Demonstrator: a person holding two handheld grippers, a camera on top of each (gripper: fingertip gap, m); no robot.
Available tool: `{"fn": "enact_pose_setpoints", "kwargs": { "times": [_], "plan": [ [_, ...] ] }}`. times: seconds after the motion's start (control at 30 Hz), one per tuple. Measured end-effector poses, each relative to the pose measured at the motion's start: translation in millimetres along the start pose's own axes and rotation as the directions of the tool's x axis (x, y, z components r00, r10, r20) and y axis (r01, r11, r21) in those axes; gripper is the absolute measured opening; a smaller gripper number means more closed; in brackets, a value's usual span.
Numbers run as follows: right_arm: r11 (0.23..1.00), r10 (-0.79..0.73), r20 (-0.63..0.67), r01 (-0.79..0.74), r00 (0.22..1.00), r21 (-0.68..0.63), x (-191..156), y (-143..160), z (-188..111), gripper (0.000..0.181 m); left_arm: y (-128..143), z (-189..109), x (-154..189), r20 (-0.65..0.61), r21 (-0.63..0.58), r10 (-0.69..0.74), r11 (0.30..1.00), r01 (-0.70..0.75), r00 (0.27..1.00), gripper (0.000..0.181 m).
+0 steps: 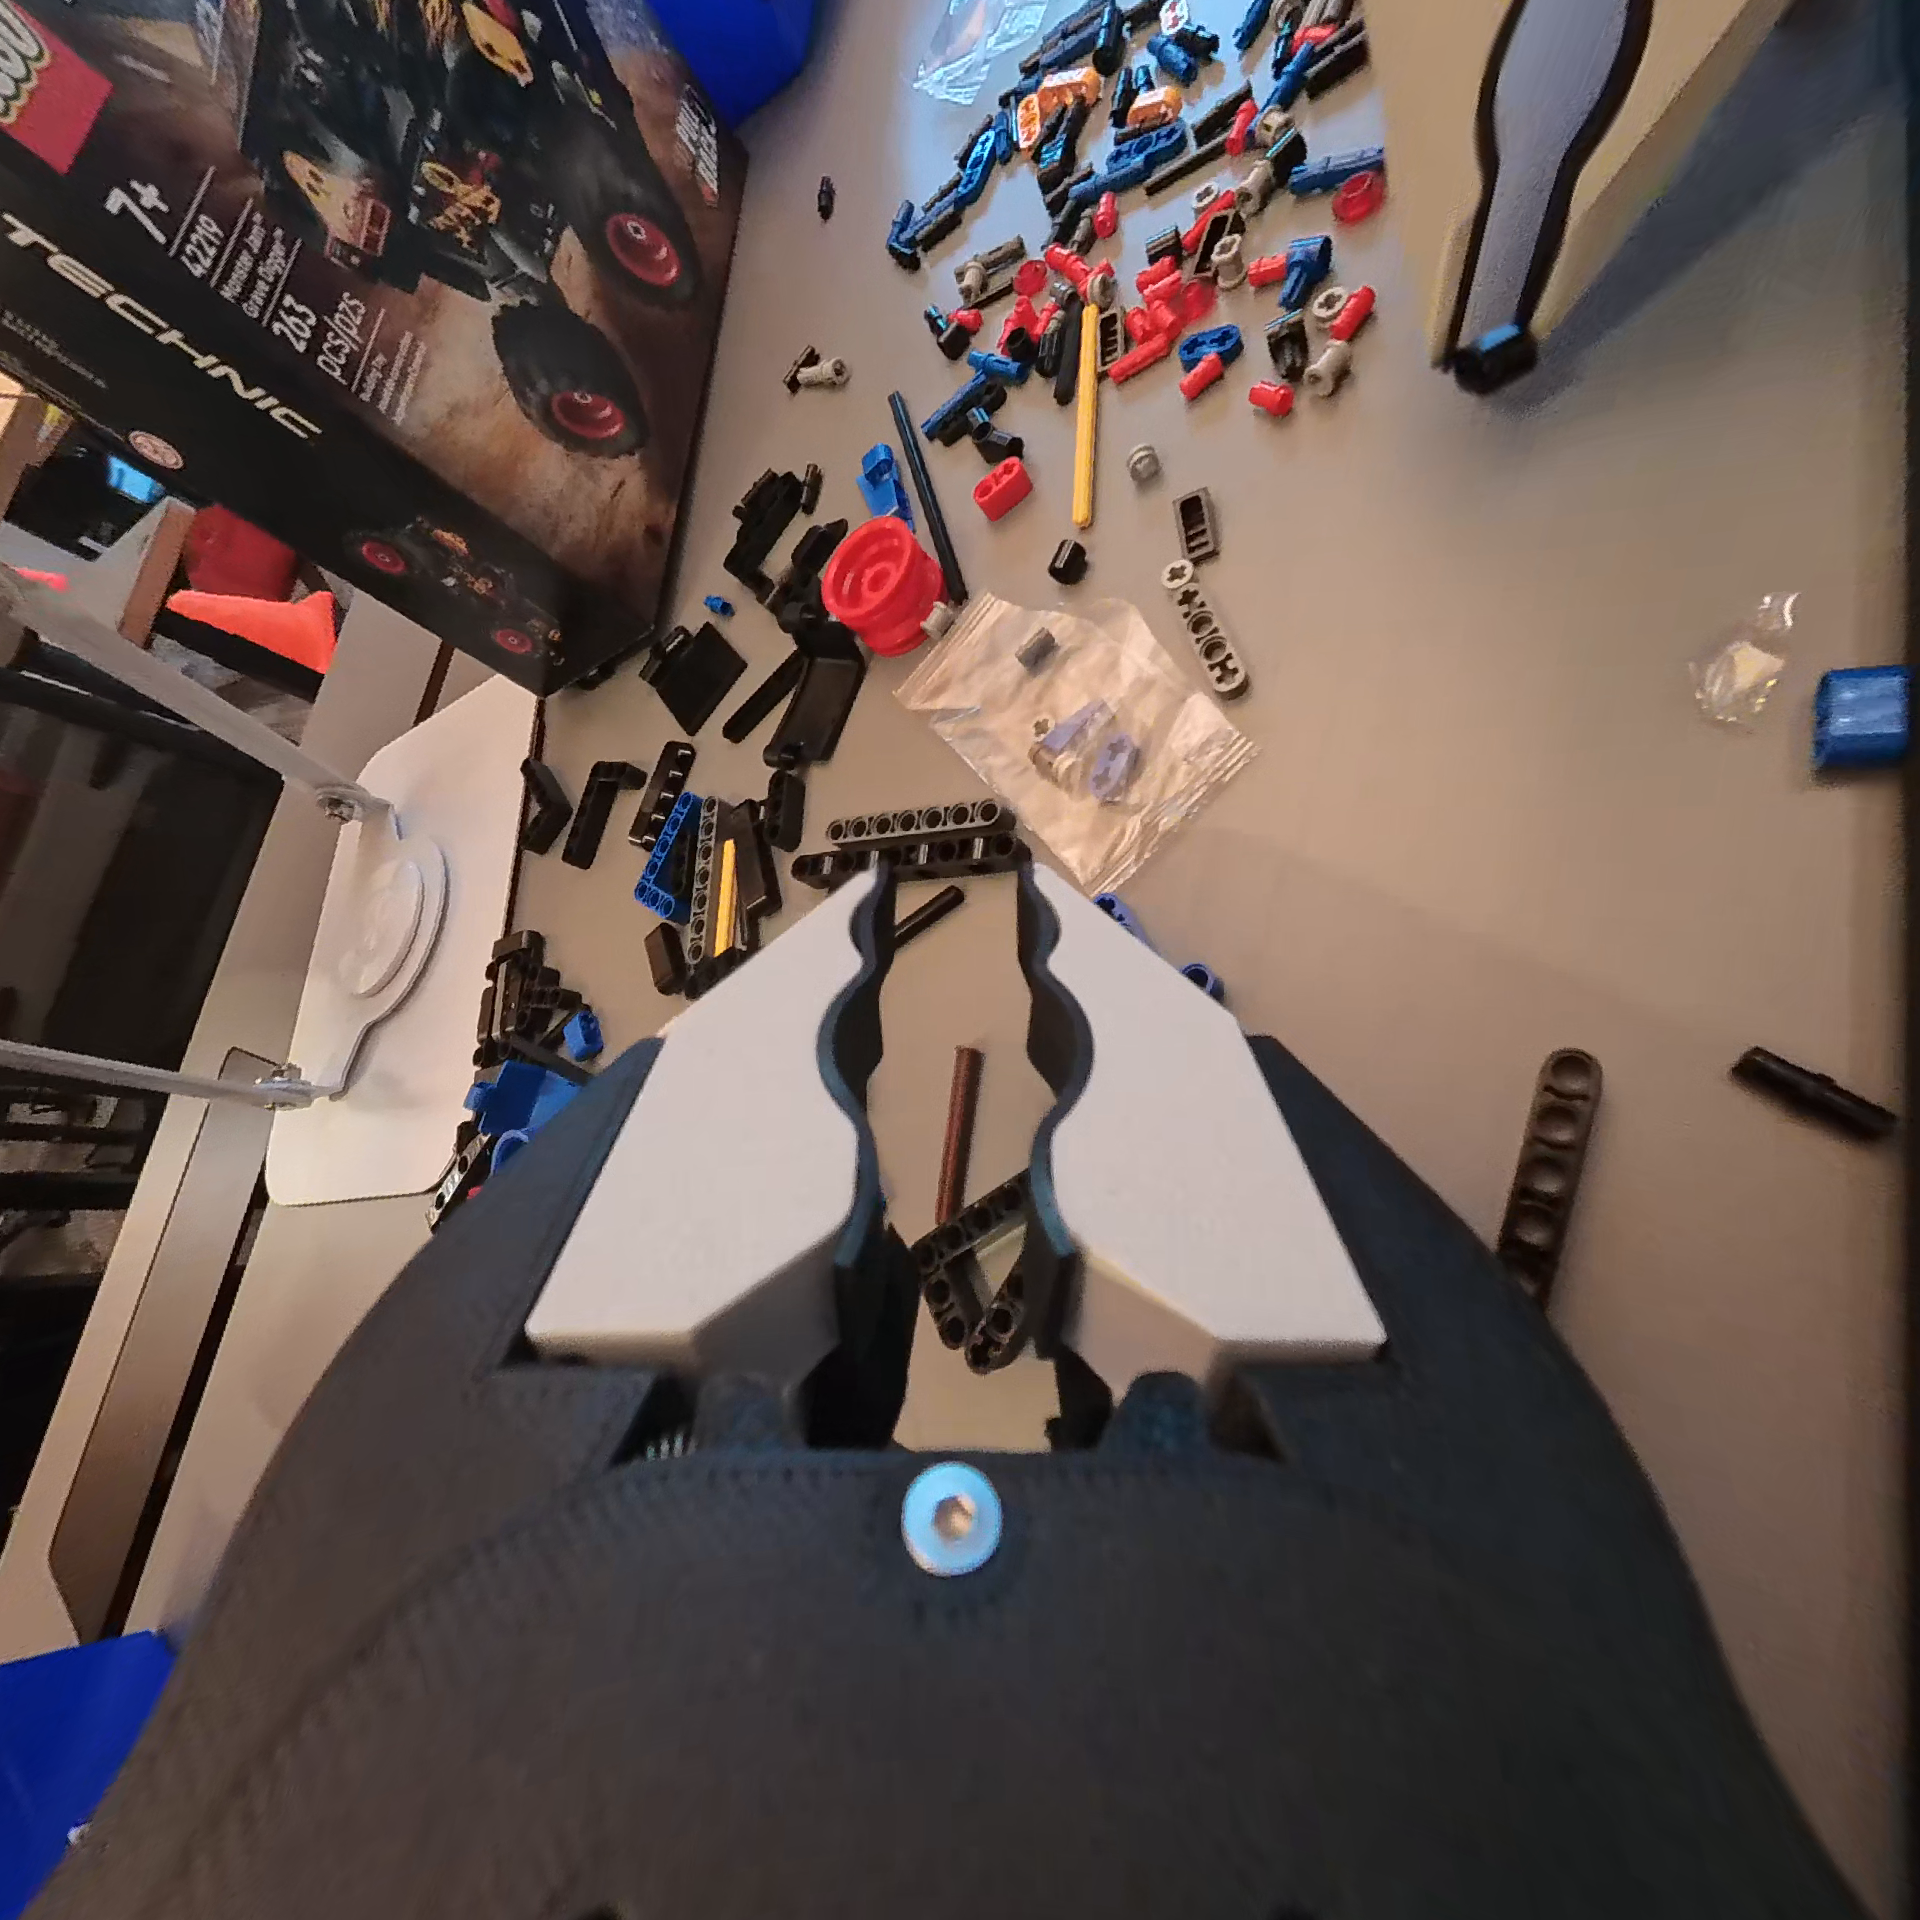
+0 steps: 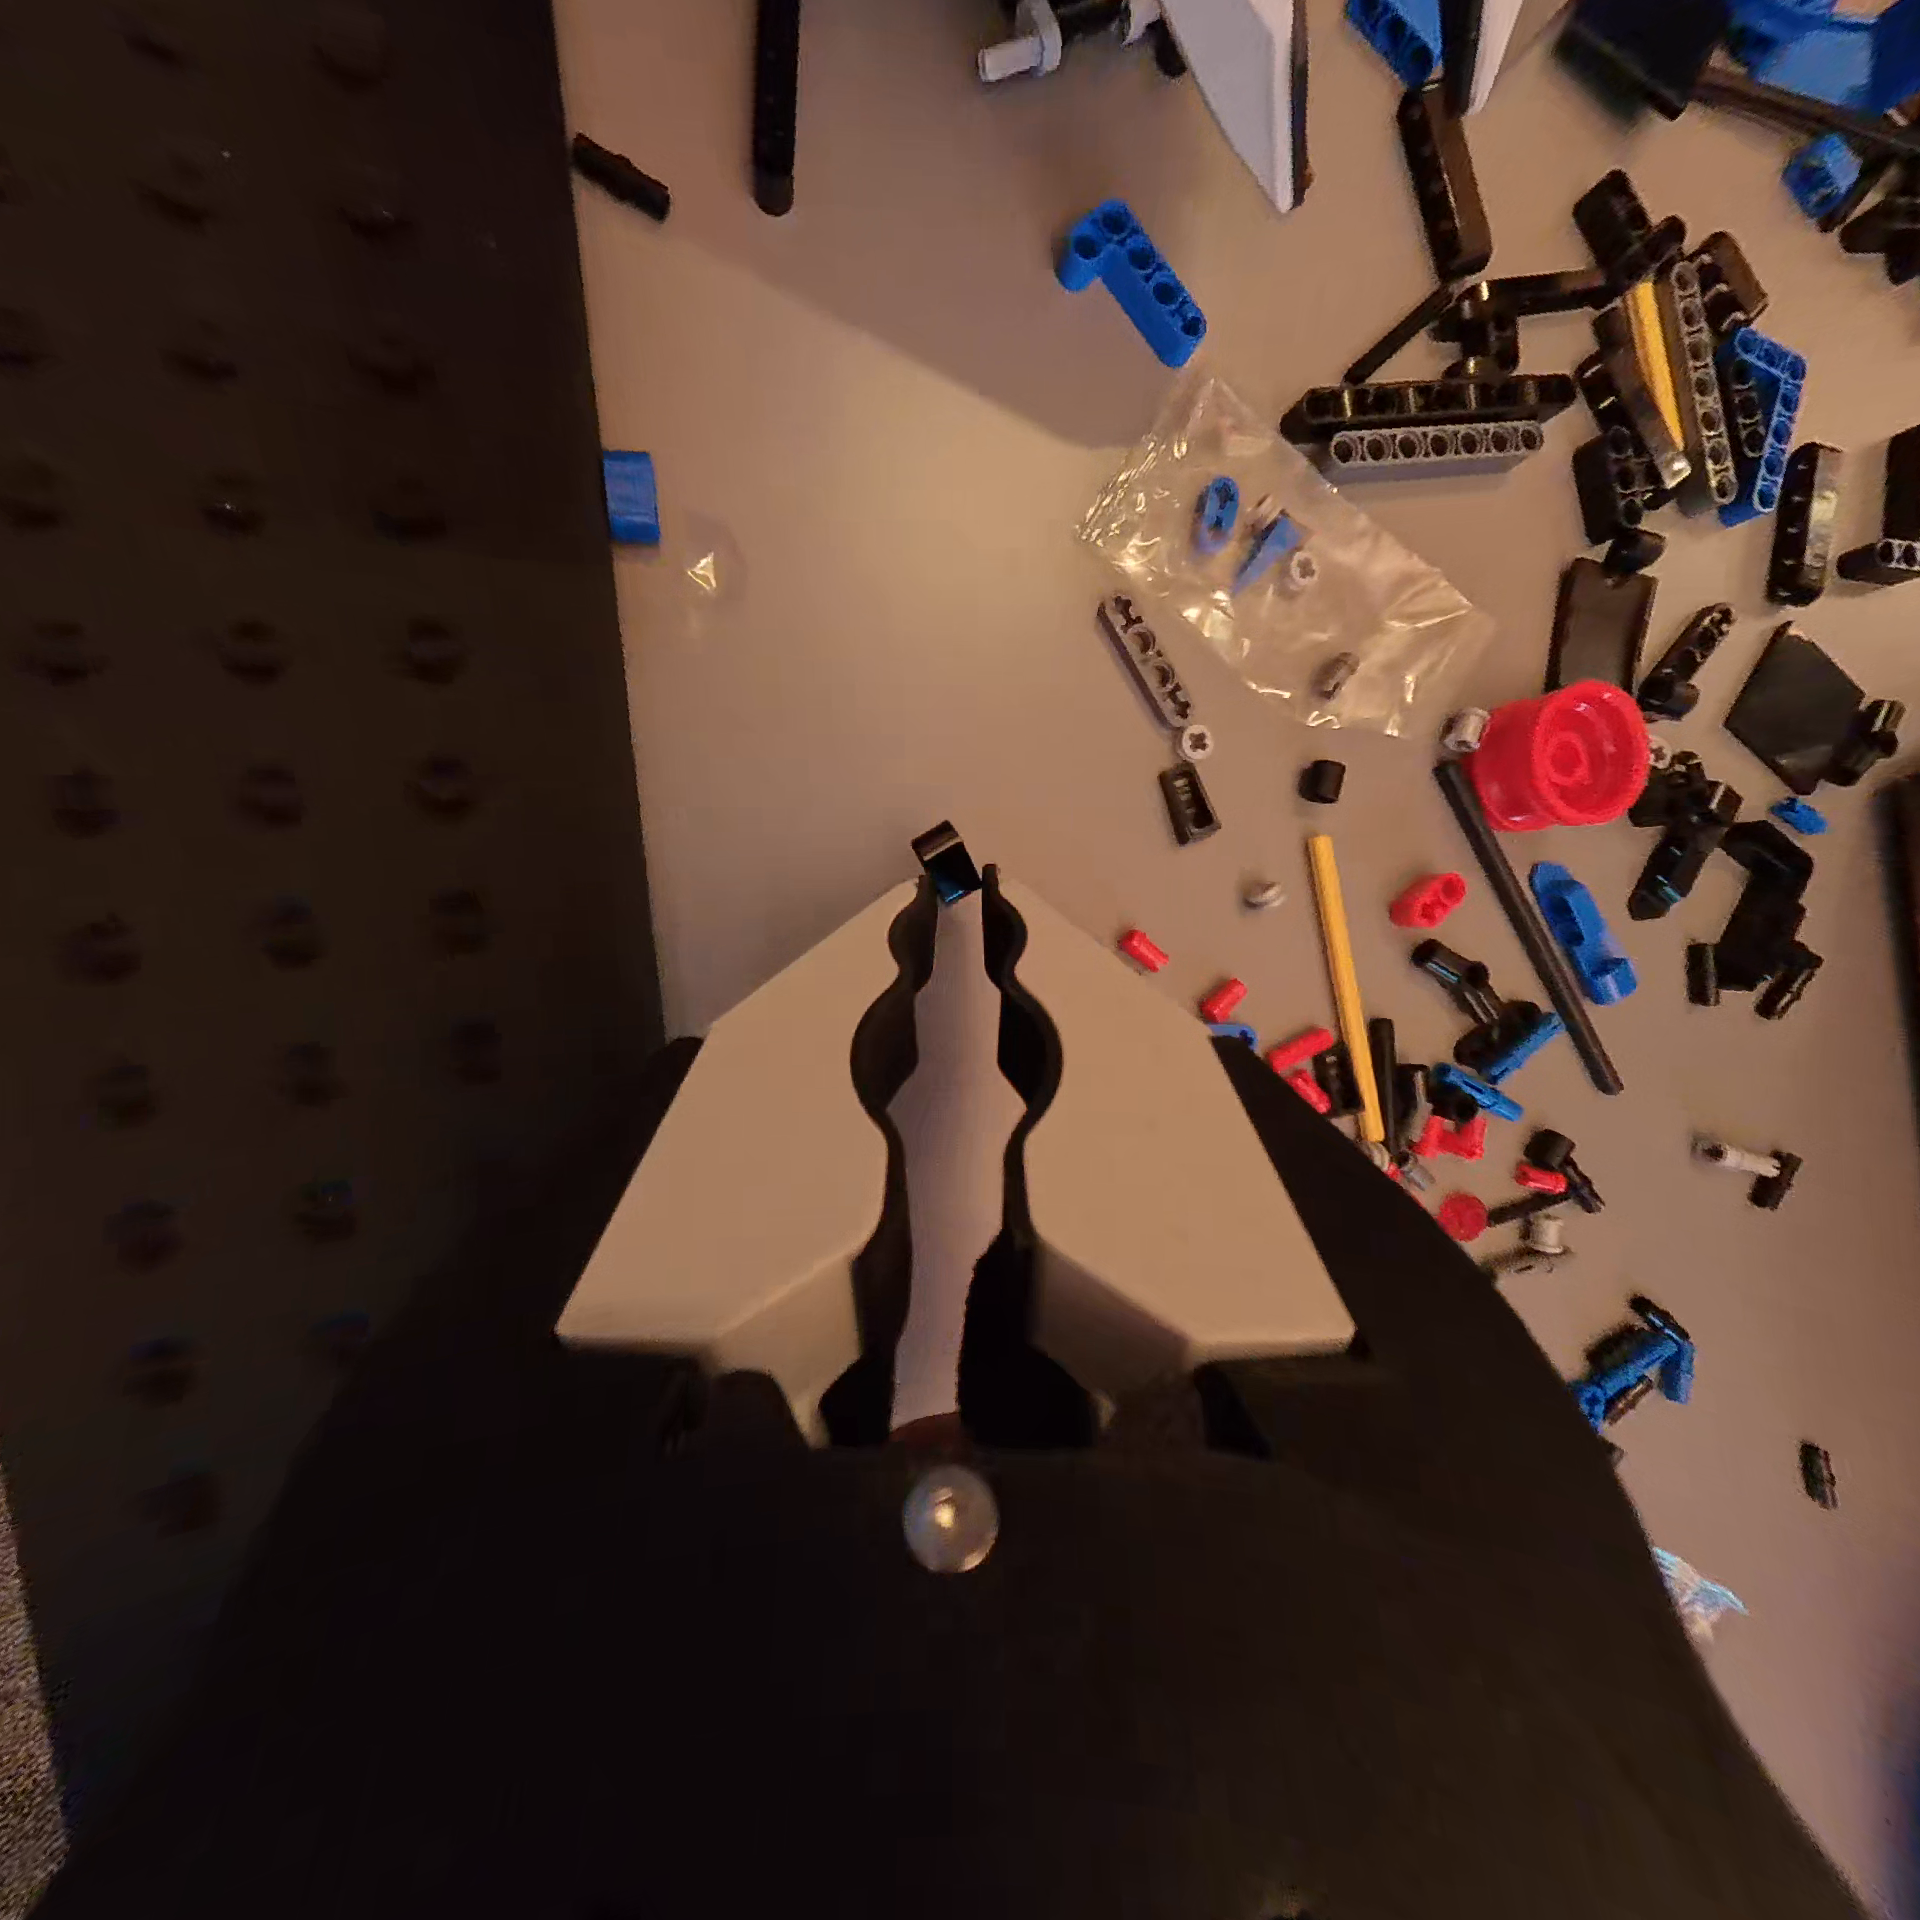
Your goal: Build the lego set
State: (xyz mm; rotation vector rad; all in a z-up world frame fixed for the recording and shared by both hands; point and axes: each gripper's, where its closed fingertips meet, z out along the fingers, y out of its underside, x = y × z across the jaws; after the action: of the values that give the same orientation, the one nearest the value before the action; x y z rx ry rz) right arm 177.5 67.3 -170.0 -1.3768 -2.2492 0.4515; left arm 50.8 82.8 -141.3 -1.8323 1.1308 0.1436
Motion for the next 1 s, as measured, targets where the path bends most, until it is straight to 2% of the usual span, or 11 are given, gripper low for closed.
{"fn": "enact_pose_setpoints", "kwargs": {
  "times": [0.3,0.6,0.7,0.8,0.9,1.0],
  "plan": [
    [1.0,0.01,0.011,-0.009,1.0,-0.006,-0.3,3.3,8.8,0.01,3.2,2.9,-1.0,-0.006,-0.006,-0.014,1.0,0.014,1.0,0.022],
    [0.999,0.04,-0.025,-0.039,0.999,0.015,4.8,0.5,1.4,0.024,0.2,-1.9,-6.2,0.01,0.012,-0.01,1.0,0.01,1.0,0.021],
    [0.997,0.066,-0.058,-0.063,0.996,0.049,9.1,-2.8,-5.7,0.026,-8.1,-18.7,-22.0,0.043,0.063,-0.02,0.998,0.017,0.999,0.023],
    [0.992,0.095,-0.089,-0.087,0.991,0.093,11.9,-7.2,-14.5,0.029,-16.1,-47.8,-36.8,0.027,0.124,-0.056,0.991,0.052,0.998,0.021],
    [0.986,0.122,-0.11,-0.107,0.986,0.128,14.0,-9.3,-21.6,0.029,-7.4,-69.4,-43.3,-0.019,0.099,-0.095,0.99,0.097,0.995,0.019],
    [0.983,0.136,-0.123,-0.118,0.983,0.143,15.7,-10.3,-24.8,0.029,5.0,-78.1,-32.0,-0.091,0.041,-0.078,0.996,0.082,0.993,0.017]
  ]
}}
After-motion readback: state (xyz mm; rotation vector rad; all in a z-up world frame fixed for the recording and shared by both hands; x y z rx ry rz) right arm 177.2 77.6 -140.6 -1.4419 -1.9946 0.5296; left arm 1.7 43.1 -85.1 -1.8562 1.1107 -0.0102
